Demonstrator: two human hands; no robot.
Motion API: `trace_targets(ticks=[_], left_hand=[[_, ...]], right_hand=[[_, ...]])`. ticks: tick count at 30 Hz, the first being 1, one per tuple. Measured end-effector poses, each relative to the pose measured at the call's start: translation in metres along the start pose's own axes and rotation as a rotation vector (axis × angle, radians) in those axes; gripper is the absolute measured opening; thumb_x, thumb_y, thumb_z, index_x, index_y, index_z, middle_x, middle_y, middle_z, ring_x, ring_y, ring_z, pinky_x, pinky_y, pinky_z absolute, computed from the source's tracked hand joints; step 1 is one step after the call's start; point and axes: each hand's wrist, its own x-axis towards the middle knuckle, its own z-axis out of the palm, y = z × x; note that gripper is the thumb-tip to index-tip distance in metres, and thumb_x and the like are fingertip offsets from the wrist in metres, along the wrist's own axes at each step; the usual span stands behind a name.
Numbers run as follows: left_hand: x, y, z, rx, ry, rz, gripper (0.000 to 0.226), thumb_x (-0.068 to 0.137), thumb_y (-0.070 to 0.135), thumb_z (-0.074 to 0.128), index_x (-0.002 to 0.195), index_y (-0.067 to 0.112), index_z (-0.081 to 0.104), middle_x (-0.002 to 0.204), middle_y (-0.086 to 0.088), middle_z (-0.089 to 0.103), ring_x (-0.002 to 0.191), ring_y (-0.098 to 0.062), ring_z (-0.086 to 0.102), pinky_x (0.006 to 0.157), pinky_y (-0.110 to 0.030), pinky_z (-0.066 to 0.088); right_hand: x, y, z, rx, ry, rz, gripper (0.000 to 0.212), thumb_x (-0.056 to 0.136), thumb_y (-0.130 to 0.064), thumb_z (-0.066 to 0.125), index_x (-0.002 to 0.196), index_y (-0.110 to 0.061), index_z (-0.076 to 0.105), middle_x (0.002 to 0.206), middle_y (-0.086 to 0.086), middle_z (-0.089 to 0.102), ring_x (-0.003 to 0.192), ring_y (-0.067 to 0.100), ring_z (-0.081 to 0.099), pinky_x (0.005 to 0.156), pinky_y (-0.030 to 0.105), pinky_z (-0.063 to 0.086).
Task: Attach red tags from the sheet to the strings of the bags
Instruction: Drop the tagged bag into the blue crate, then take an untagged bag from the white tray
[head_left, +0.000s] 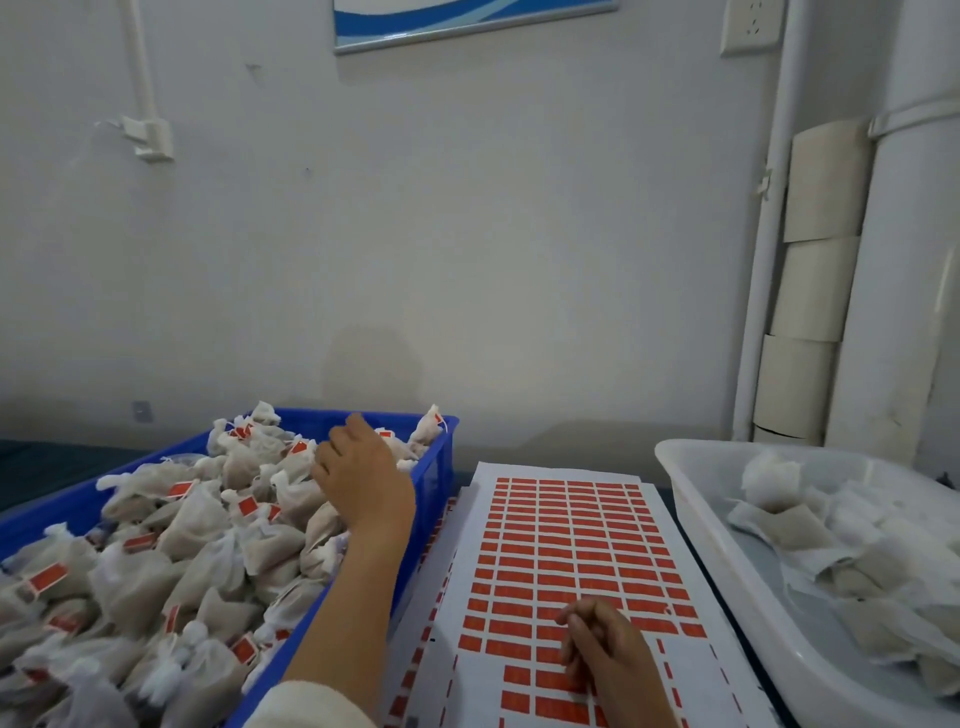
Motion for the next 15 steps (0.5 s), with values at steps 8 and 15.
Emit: trace_targets(ticks=[8,15], left_hand=[[-0.061,0.028,-0.01,-0.589,-0.24,0.244,0.018,0.088,0.022,0.059,0.104,0.022,0.05,0.103,0.004,0.059,0.086,-0.008,0.054,0.078,-0.023,0.047],[-0.132,0.031,0.038,-0.514,-0.557,0.269,0.009,0.09,0.036,0.054,0.094,0.039,0.047,0.094,0.02,0.056,0.076,-0.001,0.055,0.065,-0.008,0.042]], right_hand=[[0.0,-0.003,0.0,-0.003,0.012,-0.001,0.015,0.095,-0.008,0.044,0.087,-0.011,0.056,0.063,0.004,0.062,0.055,0.012,0.058,0.057,0.018,0.05],[-0.007,-0.01,0.0,0.09,0.089,0.01,0.015,0.096,-0.01,0.044,0.089,-0.01,0.057,0.064,0.004,0.062,0.053,0.01,0.057,0.054,0.018,0.048]])
